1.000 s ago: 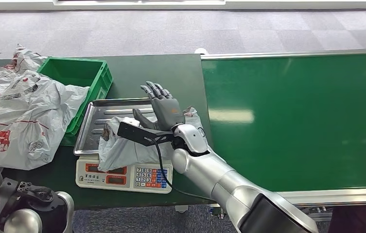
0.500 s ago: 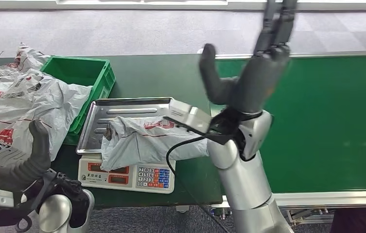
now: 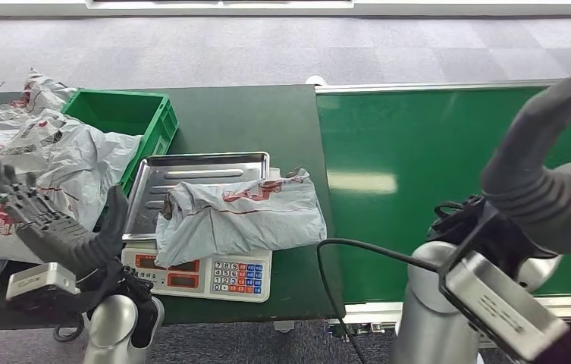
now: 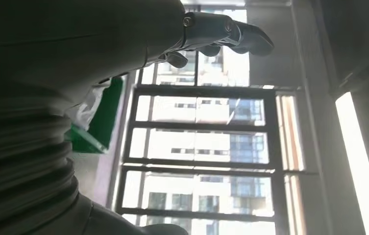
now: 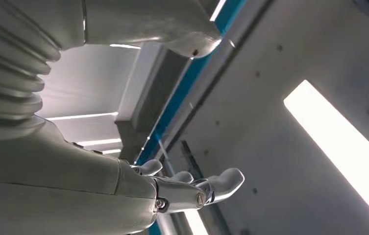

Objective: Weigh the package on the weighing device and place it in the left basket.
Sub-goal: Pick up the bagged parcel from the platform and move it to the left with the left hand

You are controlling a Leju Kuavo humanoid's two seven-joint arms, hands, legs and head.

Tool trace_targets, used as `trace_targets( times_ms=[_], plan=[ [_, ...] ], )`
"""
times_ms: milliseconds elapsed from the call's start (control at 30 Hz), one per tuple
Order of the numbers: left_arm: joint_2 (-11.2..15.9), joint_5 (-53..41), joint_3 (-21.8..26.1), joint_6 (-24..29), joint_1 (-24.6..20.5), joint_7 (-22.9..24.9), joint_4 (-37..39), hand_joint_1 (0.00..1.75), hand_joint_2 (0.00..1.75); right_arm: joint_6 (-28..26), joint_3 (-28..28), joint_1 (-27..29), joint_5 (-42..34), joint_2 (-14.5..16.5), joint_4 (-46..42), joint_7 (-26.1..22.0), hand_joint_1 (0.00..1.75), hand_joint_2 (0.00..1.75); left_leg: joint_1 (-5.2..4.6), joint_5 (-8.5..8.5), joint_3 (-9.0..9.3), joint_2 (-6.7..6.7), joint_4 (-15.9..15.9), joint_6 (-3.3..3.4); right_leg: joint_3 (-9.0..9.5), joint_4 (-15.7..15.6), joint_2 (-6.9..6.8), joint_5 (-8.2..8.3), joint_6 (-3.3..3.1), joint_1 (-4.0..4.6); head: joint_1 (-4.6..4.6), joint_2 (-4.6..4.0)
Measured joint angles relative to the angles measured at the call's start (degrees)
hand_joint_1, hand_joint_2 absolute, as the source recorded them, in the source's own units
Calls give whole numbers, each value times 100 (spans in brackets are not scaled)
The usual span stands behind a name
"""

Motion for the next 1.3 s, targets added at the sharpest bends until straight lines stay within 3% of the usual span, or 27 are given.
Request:
trace_targets(
  times_ms=[200, 367, 533, 767, 800, 900, 933, 1300],
  plan=[
    [274, -2109, -131, -1300, -477, 1030, 1538, 0, 175, 3, -139, 275, -717, -26, -443, -406, 0, 175, -2, 0, 4, 15, 0, 0, 1, 0, 13, 2, 2, -1, 1, 0],
    [402, -3680, -387, -1810, -1066, 1471, 3173, 0, 175, 9, -143, 464, -909, -73, -486, -468, 0, 175, -2, 1, 5, 28, 0, 0, 2, 1, 21, 8, 5, -2, 0, 0],
    [415, -3991, -507, -2011, -1331, 1499, 3988, 0, 175, 9, -144, 567, -924, -108, -486, -477, 0, 175, -2, 0, 3, 30, 0, 0, 0, 1, 25, 6, 4, -2, 0, 0],
    [344, -4412, -699, -2193, -1542, 1560, 4467, 0, 175, 11, -147, 665, -943, -140, -486, -477, 0, 175, -2, 0, 4, 18, -1, 1, 6, 1, 16, 5, 6, -2, 0, 0],
    [334, -4455, -720, -2197, -1572, 1576, 4519, 14, 175, 11, -149, 676, -952, -144, -486, -478, 0, 175, -2, 0, 6, 19, -1, 1, 8, 1, 16, 5, 6, -2, 0, 0],
    [315, -4635, -775, -2213, -1646, 1652, 4648, 145, 175, 11, -158, 702, -966, -155, -486, -478, 0, 175, -3, 1, 15, 19, 0, 1, 17, 1, 16, 6, 7, -2, 1, 0],
    [313, -4698, -802, -2213, -1659, 1672, 4680, 175, 175, 11, -161, 709, -966, -157, -486, -477, 0, 175, -3, 1, 17, 19, 0, 1, 19, 0, 16, 6, 7, -2, 1, 0],
    [300, -4725, -867, -2075, -1669, 1704, 4704, 175, 175, 11, -247, 814, -942, -185, -483, -478, 0, 175, 1, 1, 18, 20, 0, 0, 20, 1, 17, 8, 8, -2, 1, 0]
  ],
)
